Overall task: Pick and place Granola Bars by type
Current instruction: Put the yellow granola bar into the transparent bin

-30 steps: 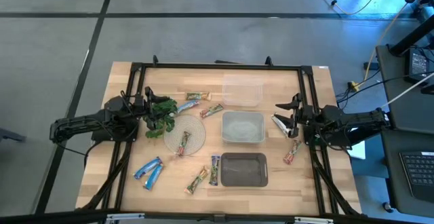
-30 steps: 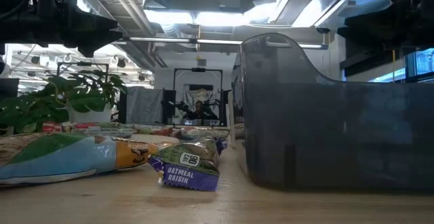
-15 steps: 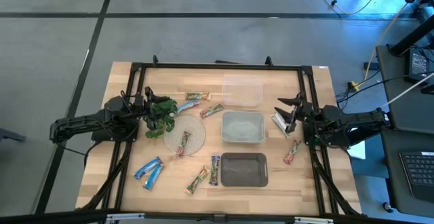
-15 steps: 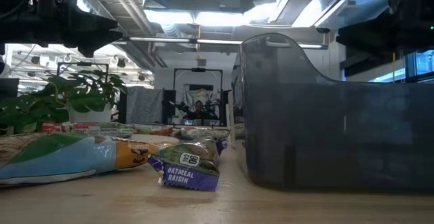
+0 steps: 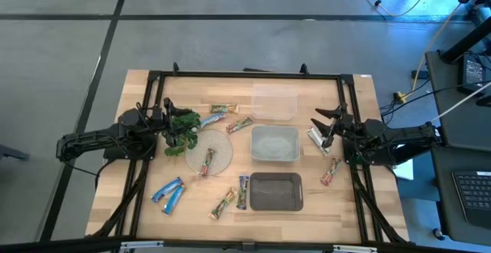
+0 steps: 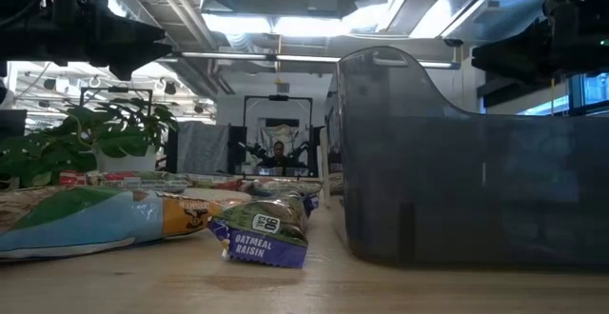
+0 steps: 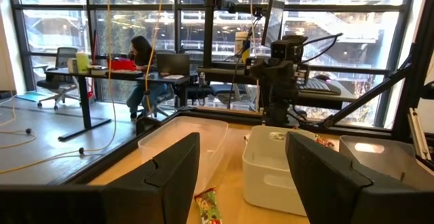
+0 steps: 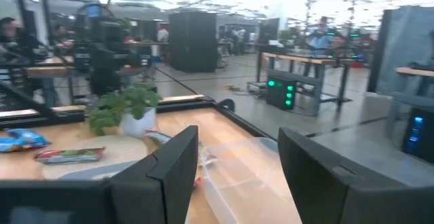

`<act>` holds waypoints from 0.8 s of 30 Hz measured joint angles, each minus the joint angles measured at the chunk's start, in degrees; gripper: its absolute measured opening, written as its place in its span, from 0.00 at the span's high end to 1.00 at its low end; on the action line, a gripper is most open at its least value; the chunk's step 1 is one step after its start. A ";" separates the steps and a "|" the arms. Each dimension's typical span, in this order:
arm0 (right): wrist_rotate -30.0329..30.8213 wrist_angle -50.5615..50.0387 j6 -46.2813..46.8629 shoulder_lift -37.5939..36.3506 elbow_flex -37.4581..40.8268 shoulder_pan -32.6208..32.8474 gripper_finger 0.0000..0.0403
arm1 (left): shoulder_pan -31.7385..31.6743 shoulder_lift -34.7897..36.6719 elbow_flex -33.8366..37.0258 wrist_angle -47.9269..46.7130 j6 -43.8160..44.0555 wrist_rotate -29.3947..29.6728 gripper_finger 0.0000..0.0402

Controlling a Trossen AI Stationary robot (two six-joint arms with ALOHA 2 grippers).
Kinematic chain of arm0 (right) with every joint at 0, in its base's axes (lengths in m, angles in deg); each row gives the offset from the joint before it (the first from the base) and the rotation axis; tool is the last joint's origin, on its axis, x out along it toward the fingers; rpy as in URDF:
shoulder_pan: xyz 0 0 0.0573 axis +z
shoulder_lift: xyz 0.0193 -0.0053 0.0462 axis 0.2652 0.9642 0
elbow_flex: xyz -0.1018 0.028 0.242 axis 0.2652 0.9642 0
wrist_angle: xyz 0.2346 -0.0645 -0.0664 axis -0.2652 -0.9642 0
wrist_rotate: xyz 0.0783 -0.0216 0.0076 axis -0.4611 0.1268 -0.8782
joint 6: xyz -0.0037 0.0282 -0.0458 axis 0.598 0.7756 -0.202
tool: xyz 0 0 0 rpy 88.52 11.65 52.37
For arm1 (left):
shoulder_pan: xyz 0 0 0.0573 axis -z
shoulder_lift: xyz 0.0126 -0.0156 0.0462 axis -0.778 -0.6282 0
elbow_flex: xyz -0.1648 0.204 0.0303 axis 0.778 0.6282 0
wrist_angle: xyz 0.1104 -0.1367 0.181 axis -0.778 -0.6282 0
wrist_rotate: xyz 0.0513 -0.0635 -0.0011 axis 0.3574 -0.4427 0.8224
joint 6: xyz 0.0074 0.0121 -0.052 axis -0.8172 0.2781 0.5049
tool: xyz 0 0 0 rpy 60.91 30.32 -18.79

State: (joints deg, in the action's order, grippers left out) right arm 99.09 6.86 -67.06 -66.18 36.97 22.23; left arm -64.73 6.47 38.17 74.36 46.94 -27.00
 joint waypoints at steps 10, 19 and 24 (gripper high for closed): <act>2.94 -3.55 4.99 0.14 -1.47 0.00 0.49 | 0.00 0.00 0.00 0.37 -0.02 0.08 0.47; 2.93 -11.27 14.63 8.03 -8.09 0.00 0.49 | 0.00 -0.01 0.00 0.35 -0.02 0.21 0.47; 3.15 -24.44 24.01 16.45 -17.26 0.01 0.49 | 0.00 -0.02 0.00 0.35 -0.02 0.21 0.47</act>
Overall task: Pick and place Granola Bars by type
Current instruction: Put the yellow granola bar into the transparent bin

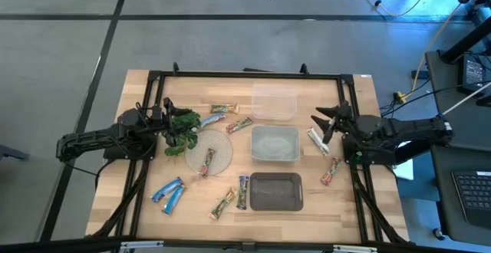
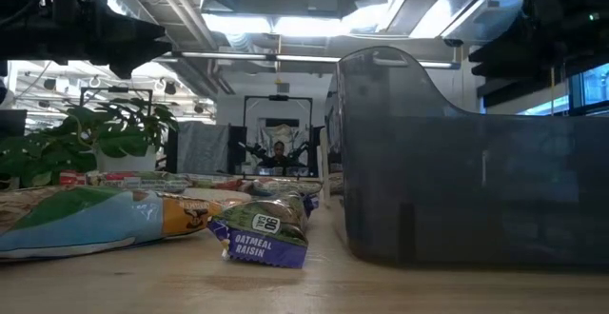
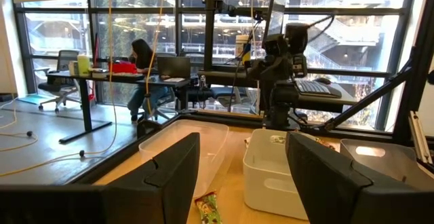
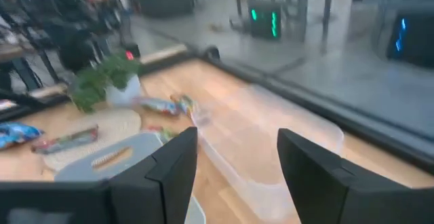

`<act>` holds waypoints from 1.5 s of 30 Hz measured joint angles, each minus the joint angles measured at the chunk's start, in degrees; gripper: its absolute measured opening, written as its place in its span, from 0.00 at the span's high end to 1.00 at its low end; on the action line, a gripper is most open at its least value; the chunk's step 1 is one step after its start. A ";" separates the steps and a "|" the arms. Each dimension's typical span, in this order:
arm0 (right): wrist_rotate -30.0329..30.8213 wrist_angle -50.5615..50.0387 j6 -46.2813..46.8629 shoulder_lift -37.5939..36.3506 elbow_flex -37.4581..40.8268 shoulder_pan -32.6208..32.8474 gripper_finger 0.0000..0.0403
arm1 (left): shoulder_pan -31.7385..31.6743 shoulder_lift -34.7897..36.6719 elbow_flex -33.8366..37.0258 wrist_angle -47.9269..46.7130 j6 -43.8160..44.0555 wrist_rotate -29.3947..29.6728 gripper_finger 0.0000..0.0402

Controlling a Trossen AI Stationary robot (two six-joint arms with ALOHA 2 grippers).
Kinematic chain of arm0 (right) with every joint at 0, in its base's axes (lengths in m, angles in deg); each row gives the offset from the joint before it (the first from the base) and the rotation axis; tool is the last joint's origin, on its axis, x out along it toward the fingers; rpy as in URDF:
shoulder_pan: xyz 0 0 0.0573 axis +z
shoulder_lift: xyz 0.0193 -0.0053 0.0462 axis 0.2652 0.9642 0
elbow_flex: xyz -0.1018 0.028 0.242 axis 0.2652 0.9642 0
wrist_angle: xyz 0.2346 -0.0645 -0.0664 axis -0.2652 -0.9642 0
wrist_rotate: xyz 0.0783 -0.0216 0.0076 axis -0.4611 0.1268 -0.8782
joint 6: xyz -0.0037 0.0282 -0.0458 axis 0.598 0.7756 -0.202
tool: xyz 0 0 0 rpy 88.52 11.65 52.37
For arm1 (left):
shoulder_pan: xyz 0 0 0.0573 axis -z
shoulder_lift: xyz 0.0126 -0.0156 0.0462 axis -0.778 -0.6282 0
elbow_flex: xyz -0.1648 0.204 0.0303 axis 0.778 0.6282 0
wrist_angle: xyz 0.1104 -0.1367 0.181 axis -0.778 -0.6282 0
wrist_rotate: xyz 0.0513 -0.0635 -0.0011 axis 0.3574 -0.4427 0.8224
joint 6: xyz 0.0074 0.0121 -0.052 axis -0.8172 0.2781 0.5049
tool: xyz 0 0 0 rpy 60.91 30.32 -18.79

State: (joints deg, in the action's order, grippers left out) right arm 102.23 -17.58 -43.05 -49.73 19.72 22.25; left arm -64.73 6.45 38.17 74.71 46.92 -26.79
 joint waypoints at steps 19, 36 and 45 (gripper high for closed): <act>-17.95 -52.68 37.43 33.37 -25.93 -0.01 0.49 | 0.00 0.00 0.00 -0.02 -0.02 0.00 0.47; -25.11 -50.95 34.20 49.08 -25.94 -4.88 0.49 | 0.00 0.00 0.00 -0.02 -0.02 0.00 0.47; -27.36 -46.61 26.77 56.04 -25.93 -8.51 0.49 | -0.01 0.02 0.00 -0.02 -0.02 0.00 0.47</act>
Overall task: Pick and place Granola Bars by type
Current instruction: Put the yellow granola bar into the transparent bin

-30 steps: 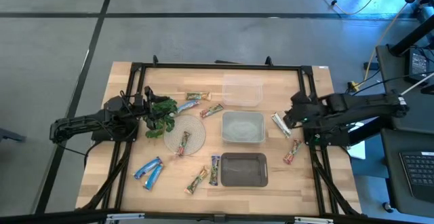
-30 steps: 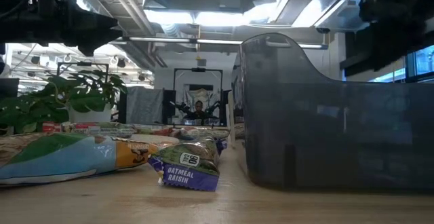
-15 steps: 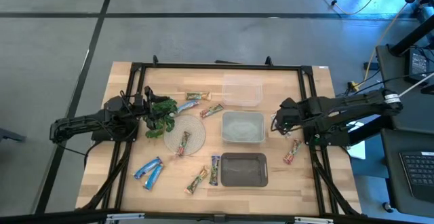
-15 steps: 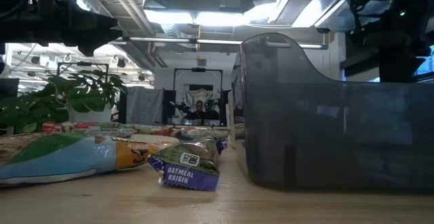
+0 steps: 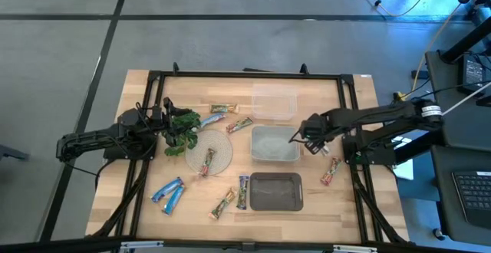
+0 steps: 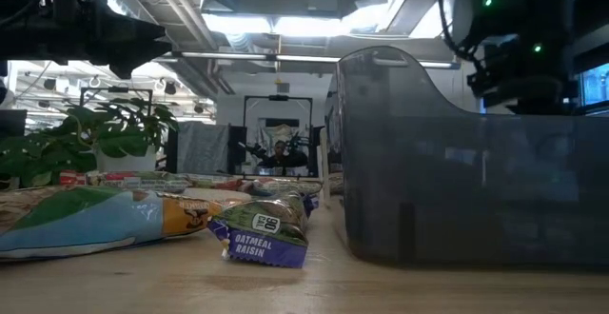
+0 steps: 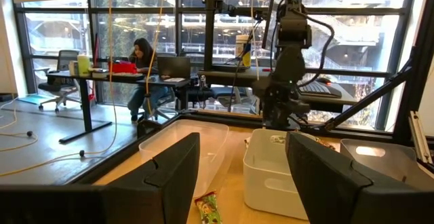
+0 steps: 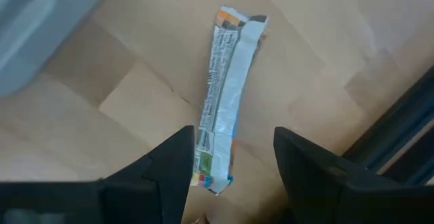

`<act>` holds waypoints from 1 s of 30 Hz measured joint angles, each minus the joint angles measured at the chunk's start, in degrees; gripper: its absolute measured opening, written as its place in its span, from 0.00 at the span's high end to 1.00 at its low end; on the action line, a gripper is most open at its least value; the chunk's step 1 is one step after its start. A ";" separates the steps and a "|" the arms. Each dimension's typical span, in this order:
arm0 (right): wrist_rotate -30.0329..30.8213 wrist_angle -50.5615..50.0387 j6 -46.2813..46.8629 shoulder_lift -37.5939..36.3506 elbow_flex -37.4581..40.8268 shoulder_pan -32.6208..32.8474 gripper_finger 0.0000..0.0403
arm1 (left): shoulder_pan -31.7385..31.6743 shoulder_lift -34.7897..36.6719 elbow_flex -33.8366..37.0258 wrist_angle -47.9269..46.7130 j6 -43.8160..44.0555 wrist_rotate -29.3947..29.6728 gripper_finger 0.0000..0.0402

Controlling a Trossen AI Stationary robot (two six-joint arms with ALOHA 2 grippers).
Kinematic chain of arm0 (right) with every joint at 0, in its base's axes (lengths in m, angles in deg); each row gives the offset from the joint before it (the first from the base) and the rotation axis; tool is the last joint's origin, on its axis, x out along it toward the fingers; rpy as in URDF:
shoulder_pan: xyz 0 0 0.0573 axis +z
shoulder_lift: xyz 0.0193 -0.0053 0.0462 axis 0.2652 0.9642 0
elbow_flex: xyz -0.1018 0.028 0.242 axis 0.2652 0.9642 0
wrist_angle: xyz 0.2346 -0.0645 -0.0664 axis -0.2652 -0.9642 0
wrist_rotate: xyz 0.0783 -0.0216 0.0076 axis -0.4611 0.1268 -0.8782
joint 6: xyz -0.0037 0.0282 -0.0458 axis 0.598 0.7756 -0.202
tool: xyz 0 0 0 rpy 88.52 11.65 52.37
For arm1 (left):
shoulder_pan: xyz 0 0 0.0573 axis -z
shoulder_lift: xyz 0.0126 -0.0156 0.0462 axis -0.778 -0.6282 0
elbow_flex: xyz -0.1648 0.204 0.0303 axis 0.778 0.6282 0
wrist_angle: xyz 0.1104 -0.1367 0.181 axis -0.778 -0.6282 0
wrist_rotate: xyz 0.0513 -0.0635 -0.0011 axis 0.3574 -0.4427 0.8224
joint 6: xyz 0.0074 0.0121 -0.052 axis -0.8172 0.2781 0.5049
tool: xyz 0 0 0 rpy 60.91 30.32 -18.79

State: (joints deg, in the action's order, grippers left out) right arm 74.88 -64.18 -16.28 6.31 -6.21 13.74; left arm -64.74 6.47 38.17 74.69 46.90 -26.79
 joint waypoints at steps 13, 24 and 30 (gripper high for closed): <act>-2.98 3.79 -6.11 7.17 0.00 -4.03 0.49 | 0.01 0.00 0.00 -0.02 0.00 -0.02 0.47; -5.58 4.12 -7.59 13.79 0.00 -4.63 0.49 | 0.01 -0.02 0.00 -0.02 0.00 -0.02 0.47; -5.57 4.35 -7.55 16.74 0.00 -4.64 0.49 | 0.00 0.00 0.00 -0.02 0.00 -0.02 0.47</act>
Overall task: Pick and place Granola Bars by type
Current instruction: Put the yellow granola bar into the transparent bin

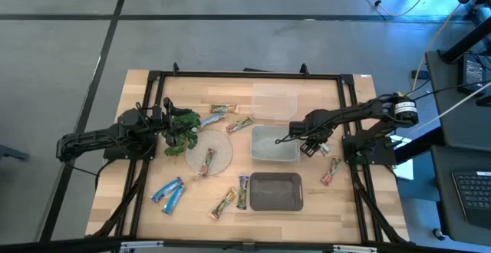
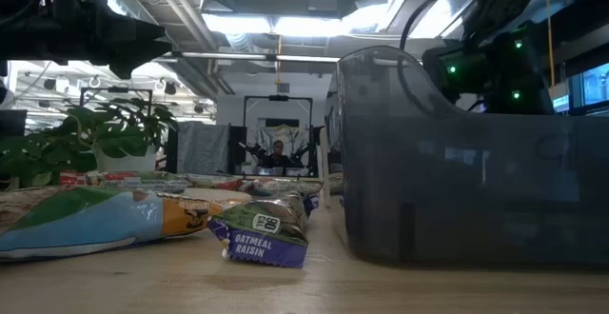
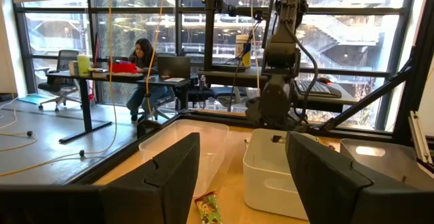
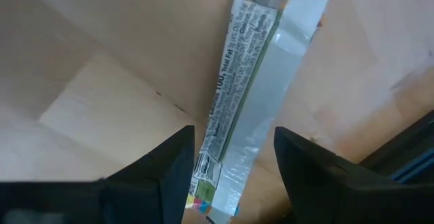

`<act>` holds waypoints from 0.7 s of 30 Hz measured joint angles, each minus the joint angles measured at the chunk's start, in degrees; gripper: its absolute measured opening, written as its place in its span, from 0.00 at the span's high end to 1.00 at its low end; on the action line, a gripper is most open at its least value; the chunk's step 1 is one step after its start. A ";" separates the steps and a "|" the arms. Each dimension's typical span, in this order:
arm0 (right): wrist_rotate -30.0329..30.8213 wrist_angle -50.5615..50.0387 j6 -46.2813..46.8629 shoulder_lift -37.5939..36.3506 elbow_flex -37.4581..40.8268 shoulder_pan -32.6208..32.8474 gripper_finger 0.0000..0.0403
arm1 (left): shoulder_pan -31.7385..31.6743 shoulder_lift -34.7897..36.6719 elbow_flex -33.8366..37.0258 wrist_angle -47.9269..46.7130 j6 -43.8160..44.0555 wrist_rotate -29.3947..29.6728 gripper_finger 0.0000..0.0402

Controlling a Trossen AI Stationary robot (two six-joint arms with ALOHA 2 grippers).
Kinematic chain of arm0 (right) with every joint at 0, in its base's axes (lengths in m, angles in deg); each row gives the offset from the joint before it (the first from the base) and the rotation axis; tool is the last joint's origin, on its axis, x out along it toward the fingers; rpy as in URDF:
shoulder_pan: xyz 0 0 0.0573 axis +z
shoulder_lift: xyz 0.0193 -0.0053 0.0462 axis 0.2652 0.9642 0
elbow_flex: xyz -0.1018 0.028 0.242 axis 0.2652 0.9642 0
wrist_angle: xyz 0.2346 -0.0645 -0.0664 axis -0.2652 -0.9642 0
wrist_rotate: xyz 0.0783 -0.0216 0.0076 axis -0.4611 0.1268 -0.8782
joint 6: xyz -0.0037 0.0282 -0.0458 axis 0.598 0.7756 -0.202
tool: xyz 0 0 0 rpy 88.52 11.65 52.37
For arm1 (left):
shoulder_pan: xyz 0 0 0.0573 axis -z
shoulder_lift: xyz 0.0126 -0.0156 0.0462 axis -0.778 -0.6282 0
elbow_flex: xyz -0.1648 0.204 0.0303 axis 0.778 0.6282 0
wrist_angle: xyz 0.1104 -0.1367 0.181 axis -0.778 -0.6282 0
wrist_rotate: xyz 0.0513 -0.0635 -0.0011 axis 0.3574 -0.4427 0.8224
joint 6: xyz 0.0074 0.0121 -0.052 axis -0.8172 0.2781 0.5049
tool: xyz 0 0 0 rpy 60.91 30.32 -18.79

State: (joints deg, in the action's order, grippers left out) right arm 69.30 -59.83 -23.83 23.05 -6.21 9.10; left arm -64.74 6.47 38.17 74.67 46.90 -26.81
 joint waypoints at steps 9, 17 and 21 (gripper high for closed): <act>0.01 0.06 0.06 2.55 -0.02 0.00 0.60 | -0.01 -0.02 0.00 0.00 0.01 0.00 0.47; 0.17 -0.63 -0.26 2.59 -0.04 0.02 0.83 | 0.00 -0.01 0.00 -0.02 0.00 0.00 0.47; 0.17 -2.41 -1.16 2.59 -0.04 0.02 0.86 | 0.01 0.00 0.00 -0.02 0.01 0.00 0.47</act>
State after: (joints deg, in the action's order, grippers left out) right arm 69.47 -62.24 -24.99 25.64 -6.26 9.12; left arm -64.73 6.47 38.17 74.65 46.91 -26.81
